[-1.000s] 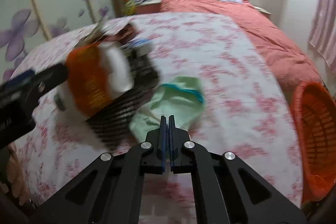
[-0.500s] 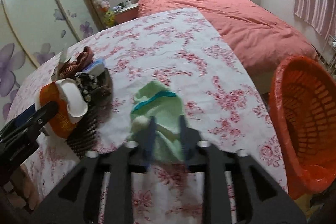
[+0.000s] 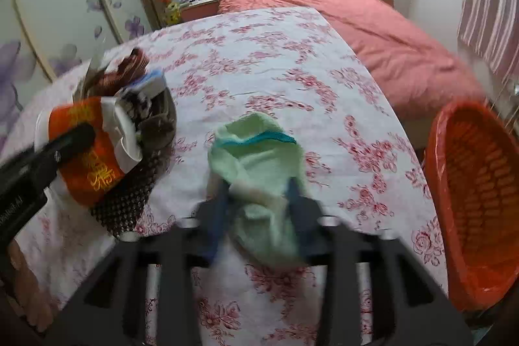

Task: Collect trash
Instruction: 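Grasp the green cloth with the right tool while the left tool grasps the orange paper cup, then carry cloth and cup over the orange basket and open both tools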

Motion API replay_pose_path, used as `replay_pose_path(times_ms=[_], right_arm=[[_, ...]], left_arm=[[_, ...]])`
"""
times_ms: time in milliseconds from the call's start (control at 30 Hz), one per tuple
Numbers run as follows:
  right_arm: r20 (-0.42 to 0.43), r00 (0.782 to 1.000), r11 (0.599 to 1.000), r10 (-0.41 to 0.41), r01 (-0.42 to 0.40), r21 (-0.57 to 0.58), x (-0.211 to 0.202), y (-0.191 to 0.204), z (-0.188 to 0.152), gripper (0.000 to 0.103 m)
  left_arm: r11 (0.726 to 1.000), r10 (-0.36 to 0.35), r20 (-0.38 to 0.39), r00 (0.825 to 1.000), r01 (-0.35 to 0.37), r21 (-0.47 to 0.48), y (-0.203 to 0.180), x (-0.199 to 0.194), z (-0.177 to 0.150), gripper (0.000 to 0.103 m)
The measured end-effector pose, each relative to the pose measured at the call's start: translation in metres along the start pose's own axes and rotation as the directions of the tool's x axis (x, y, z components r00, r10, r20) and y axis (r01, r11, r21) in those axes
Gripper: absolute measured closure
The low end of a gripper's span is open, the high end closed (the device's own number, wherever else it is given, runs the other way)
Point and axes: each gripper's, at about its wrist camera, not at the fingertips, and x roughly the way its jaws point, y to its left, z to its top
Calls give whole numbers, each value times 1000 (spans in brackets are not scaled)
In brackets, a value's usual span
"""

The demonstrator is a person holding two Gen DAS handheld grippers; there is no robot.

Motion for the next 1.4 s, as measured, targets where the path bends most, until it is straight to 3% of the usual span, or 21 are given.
replay_pose_path(times_ms=[67, 300, 667, 900, 1400], right_arm=[[-10, 1000, 998, 26, -25, 53, 0, -13, 2, 94], [38, 999, 998, 33, -36, 60, -17, -15, 2, 94], [139, 989, 997, 52, -60, 58, -61, -11, 14, 95], [214, 976, 995, 50, -67, 76, -94, -21, 19, 94], [327, 944, 977, -34, -38, 211, -143, -88, 12, 94]], left_arm=[[1000, -15, 8, 1000, 15, 4, -1, -3, 0, 85], [999, -32, 48, 998, 31, 10, -4, -20, 6, 98], [999, -33, 120, 992, 34, -9, 2, -60, 24, 99], [999, -53, 177, 983, 53, 9, -17, -90, 37, 99], [975, -217, 194, 957, 202, 97, -99, -110, 44, 99]])
